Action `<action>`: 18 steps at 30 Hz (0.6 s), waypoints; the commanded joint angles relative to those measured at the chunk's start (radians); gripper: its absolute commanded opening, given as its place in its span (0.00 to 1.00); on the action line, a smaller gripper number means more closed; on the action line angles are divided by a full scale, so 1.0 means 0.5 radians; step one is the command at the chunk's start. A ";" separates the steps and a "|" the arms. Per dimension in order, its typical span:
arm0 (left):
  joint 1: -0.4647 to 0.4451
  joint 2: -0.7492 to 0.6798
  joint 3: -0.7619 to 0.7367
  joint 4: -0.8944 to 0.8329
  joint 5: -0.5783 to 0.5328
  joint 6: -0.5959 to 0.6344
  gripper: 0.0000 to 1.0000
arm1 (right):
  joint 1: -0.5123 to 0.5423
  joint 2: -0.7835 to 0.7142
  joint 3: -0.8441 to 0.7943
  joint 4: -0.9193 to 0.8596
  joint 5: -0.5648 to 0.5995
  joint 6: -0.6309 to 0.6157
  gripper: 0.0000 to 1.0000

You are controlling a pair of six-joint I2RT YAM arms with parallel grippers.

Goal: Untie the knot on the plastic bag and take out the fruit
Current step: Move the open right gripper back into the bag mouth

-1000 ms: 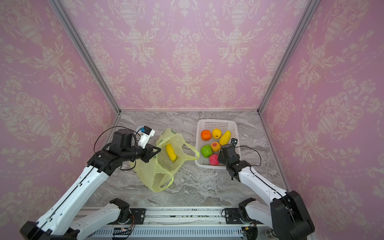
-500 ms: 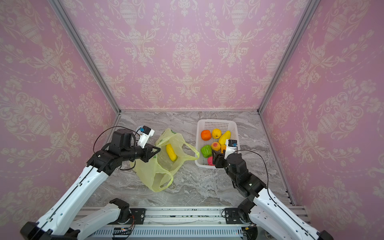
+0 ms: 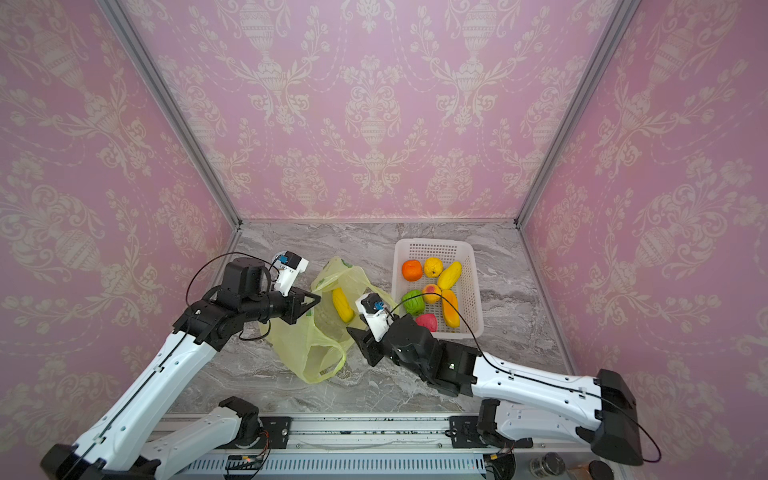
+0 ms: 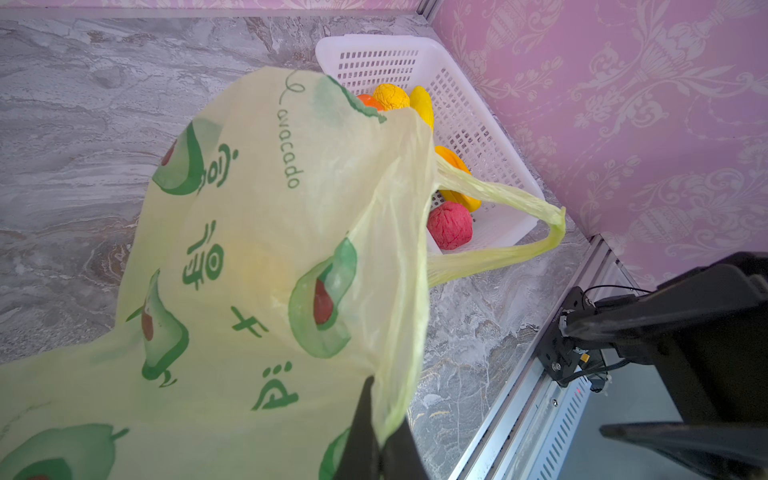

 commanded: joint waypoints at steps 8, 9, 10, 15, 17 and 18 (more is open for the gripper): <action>0.028 -0.062 -0.027 0.026 0.084 -0.033 0.00 | -0.116 0.785 0.416 -0.004 -0.041 0.096 0.36; 0.031 -0.062 -0.028 0.026 0.086 -0.036 0.00 | -0.116 0.853 0.452 -0.015 -0.044 0.094 0.36; 0.030 -0.062 -0.028 0.029 0.092 -0.036 0.00 | -0.116 0.921 0.486 -0.016 -0.053 0.090 0.36; 0.036 -0.082 -0.035 0.033 0.092 -0.039 0.00 | -0.119 1.203 0.630 -0.041 0.034 0.108 0.33; 0.040 -0.080 -0.033 0.033 0.093 -0.037 0.00 | -0.128 1.288 0.658 -0.030 0.039 0.110 0.32; 0.040 -0.081 -0.034 0.032 0.096 -0.039 0.00 | -0.131 1.317 0.664 -0.021 0.038 0.114 0.32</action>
